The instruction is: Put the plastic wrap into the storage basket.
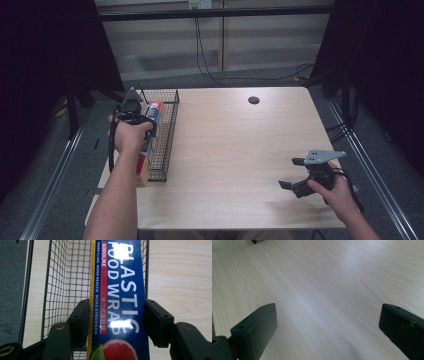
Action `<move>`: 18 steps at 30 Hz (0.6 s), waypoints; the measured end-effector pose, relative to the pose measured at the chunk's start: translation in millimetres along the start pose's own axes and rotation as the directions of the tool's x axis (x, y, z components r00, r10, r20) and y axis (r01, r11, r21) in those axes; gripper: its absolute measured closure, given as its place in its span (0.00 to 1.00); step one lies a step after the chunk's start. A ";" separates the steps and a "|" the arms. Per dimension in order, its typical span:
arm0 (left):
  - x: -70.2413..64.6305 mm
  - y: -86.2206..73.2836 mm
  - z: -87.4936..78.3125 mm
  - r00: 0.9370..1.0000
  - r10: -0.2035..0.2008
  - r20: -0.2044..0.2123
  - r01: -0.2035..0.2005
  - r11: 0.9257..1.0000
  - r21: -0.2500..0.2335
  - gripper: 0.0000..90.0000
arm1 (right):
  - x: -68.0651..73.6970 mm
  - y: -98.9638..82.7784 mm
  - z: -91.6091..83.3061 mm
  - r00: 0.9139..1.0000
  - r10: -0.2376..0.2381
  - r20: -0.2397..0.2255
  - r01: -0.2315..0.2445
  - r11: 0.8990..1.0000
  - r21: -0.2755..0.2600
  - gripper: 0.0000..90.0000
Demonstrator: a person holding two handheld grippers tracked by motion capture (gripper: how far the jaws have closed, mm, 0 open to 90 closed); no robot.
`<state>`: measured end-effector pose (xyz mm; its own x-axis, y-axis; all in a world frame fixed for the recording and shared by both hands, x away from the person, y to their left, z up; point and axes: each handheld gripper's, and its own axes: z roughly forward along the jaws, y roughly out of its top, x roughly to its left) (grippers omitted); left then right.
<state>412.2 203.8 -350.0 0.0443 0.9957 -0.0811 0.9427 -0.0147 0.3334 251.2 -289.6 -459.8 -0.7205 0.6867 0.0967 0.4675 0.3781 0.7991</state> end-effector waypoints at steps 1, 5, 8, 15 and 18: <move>0.7 0.1 0.8 1.000 0.006 -0.009 -0.006 1.000 0.001 0.48 | 0.0 0.0 -0.1 1.000 0.000 -0.001 0.000 1.000 0.001 0.02; 1.1 -0.2 3.4 1.000 0.003 -0.007 -0.003 1.000 0.005 0.48 | 0.1 -0.1 -0.1 1.000 0.000 -0.001 0.000 1.000 0.002 0.02; 1.7 -0.4 5.0 1.000 -0.010 -0.003 0.010 1.000 0.007 0.48 | 0.2 -0.1 0.1 1.000 0.000 -0.003 0.000 1.000 0.003 0.02; 6.1 -0.9 8.6 1.000 -0.015 -0.004 0.015 1.000 0.014 0.48 | 0.5 -0.2 0.3 1.000 -0.002 -0.004 0.002 1.000 0.007 0.02; 8.8 -1.5 10.2 1.000 -0.012 -0.009 0.013 1.000 0.019 0.48 | 0.6 -0.2 0.4 1.000 -0.003 -0.004 0.003 1.000 0.006 0.02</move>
<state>414.5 211.7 -360.7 0.0297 0.9966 -0.0773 0.9492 -0.0039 0.3146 250.9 -289.1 -460.1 -0.7239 0.6831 0.0965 0.4685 0.3840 0.7957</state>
